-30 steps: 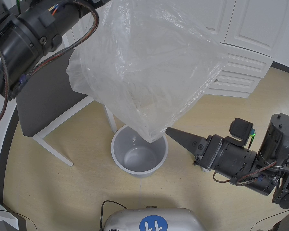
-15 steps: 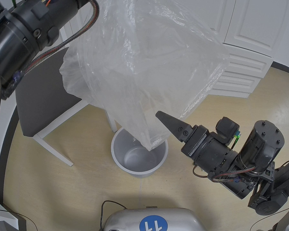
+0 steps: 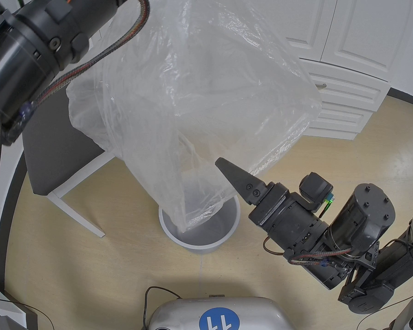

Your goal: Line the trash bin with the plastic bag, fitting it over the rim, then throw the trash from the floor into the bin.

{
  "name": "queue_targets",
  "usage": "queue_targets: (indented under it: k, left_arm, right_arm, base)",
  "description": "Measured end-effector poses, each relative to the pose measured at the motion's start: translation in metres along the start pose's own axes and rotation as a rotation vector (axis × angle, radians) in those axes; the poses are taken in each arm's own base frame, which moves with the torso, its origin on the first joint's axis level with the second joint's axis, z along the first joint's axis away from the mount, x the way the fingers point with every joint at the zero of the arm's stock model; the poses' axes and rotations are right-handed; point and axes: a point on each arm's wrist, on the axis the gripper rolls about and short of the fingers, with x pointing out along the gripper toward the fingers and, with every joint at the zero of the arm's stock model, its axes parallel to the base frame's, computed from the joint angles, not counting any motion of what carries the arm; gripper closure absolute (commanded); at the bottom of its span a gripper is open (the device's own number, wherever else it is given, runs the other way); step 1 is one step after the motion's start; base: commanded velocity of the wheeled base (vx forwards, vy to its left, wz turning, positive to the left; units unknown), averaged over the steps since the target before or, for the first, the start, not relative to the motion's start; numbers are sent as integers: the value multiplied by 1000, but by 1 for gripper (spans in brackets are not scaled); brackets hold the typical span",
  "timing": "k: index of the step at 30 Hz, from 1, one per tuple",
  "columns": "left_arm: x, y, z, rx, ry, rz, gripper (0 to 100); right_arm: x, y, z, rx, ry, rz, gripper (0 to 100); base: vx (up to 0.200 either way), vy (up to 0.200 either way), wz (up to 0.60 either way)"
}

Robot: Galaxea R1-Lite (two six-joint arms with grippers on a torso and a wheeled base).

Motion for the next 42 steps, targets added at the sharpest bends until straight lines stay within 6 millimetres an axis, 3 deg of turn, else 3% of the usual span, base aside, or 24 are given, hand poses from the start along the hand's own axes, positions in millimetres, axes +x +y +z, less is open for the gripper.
queue_targets:
  k: [20,21,34,42]
  left_arm:
    - [2,-4,-3,-11,-7,-11,100]
    - [2,-3,-4,-11,-5,-11,100]
    - [-1,4,-6,8,12,14,100]
    - [-24,25,-26,50,115,71,100]
  right_arm:
    - [1,0,-5,-1,-1,7,0]
    - [1,0,-5,-1,-1,8,100]
    - [-18,-7,-10,-132,68,-16,100]
    - [-23,-21,3,-249,70,-44,100]
  base:
    - [0,0,0]
    - [0,0,0]
    - [0,0,0]
    - [0,0,0]
